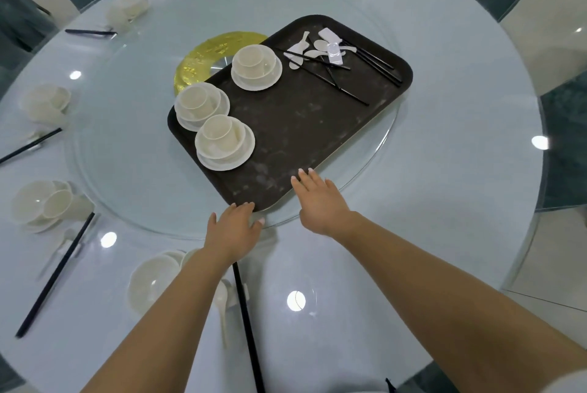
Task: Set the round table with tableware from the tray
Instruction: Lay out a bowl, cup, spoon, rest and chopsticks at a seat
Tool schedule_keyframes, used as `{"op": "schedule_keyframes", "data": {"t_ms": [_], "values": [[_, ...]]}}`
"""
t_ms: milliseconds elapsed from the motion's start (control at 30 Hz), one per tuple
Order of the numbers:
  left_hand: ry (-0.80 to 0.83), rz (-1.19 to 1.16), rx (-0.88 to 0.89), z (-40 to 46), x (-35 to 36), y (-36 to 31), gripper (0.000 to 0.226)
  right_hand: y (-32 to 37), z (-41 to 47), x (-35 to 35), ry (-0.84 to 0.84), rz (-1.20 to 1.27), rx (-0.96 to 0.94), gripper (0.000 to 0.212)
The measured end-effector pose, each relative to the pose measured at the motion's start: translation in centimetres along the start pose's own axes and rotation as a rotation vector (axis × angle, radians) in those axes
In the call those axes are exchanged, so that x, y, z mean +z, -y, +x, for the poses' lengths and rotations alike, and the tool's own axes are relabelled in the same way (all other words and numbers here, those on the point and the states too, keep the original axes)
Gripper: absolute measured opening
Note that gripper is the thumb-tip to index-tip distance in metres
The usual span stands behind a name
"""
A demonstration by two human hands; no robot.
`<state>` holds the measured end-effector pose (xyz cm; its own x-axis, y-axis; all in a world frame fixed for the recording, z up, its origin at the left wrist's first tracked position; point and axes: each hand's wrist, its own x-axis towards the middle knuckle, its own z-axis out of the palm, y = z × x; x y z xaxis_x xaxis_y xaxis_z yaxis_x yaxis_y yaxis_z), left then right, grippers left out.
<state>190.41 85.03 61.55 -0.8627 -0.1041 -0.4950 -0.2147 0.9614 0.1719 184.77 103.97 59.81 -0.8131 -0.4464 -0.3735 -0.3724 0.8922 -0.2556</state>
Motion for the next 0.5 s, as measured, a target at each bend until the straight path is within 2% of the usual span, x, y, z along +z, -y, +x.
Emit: {"op": "schedule_keyframes", "data": {"t_ms": [233, 500], "values": [[0.014, 0.08, 0.157, 0.3, 0.6, -2.7, 0.053, -3.5, 0.6, -0.3, -0.03, -0.041, 0.086, 0.071], [0.073, -0.013, 0.166, 1.0, 0.1, -5.8, 0.054, -5.9, 1.0, -1.1, -0.014, -0.046, 0.152, 0.073]]}}
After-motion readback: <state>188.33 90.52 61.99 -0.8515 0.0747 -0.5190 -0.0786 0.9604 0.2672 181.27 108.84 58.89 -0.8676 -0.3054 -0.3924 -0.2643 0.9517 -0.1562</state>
